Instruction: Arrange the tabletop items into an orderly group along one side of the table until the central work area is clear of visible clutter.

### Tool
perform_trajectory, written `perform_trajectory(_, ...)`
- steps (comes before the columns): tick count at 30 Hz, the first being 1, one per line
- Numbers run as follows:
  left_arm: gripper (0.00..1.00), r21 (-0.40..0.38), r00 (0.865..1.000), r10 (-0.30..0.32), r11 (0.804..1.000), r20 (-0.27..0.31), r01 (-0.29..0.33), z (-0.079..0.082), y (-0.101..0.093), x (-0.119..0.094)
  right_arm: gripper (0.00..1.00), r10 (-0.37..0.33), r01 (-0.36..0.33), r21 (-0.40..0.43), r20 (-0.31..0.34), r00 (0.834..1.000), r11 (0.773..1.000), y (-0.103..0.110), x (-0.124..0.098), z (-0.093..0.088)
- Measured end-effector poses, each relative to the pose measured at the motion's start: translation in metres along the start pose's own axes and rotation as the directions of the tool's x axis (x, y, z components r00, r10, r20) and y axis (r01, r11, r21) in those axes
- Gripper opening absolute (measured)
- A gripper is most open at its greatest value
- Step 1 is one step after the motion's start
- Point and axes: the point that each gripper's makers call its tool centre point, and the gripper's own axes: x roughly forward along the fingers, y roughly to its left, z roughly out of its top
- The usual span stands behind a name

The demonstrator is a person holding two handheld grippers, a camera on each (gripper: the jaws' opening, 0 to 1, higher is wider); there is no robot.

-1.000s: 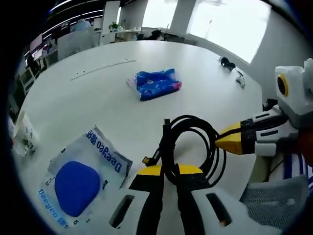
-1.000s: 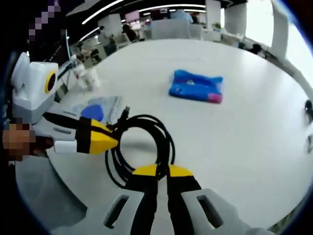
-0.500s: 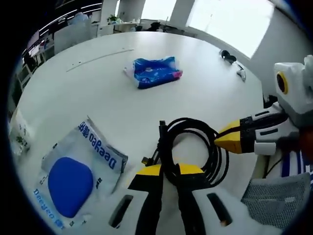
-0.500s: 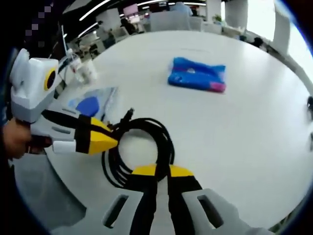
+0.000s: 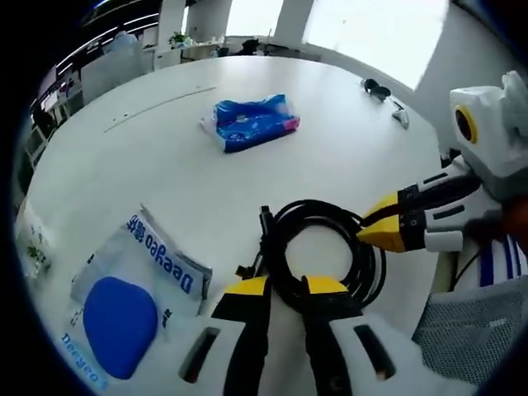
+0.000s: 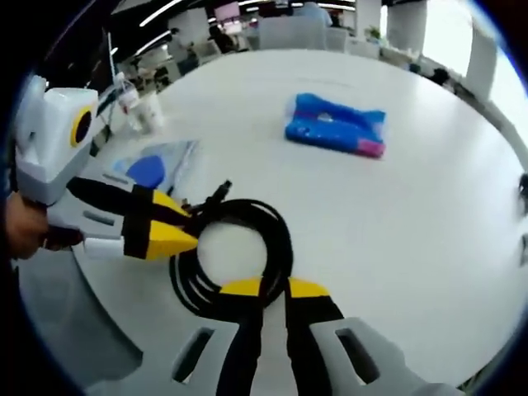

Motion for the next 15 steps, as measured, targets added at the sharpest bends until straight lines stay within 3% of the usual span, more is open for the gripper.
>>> perform_trajectory(5,0.16,-0.002,1.0,-0.002,1.0,0.026,0.002,0.003,0.003,-0.005,0.09,-0.02,0.021,-0.051,0.028,0.999,0.998,-0.003,-0.002,0.006)
perform_trajectory(9,0.17,0.001,0.999,-0.011,1.0,0.047,0.011,0.007,0.003,-0.008,0.23,-0.033,0.038,-0.063,0.074,0.997,0.997,-0.004,-0.005,0.017)
perform_trajectory(11,0.19,0.011,0.998,-0.005,1.0,0.059,0.005,0.009,0.004,-0.011,0.25,-0.04,0.046,-0.08,0.078,0.996,0.996,-0.005,-0.005,0.02)
perform_trajectory(15,0.37,0.034,0.997,0.023,0.999,0.078,-0.026,0.013,0.009,-0.013,0.3,-0.044,0.053,-0.085,0.105,0.994,0.995,-0.005,-0.008,0.028)
